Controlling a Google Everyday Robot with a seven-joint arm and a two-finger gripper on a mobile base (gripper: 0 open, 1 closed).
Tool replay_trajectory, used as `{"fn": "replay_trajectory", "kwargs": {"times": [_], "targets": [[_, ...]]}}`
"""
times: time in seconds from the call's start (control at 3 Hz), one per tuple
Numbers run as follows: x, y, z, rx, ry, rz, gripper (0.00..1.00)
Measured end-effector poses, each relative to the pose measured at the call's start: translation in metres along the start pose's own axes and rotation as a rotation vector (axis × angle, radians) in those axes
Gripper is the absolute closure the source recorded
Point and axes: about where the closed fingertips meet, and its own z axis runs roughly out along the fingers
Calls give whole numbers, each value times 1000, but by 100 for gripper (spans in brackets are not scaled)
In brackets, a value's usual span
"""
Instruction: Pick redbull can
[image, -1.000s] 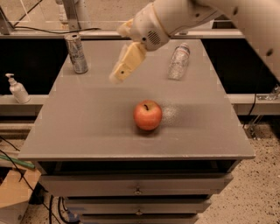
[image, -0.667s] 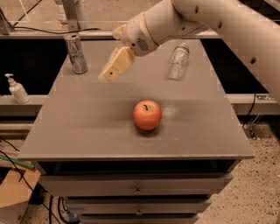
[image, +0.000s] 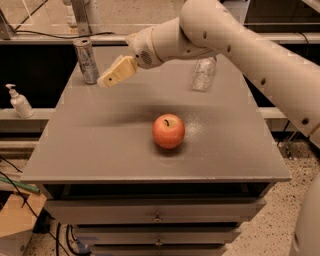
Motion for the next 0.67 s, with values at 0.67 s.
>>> {"fn": "replay_trajectory", "kwargs": {"times": [0.67], "targets": [[7,-22,32,32,-47,59,0]]}}
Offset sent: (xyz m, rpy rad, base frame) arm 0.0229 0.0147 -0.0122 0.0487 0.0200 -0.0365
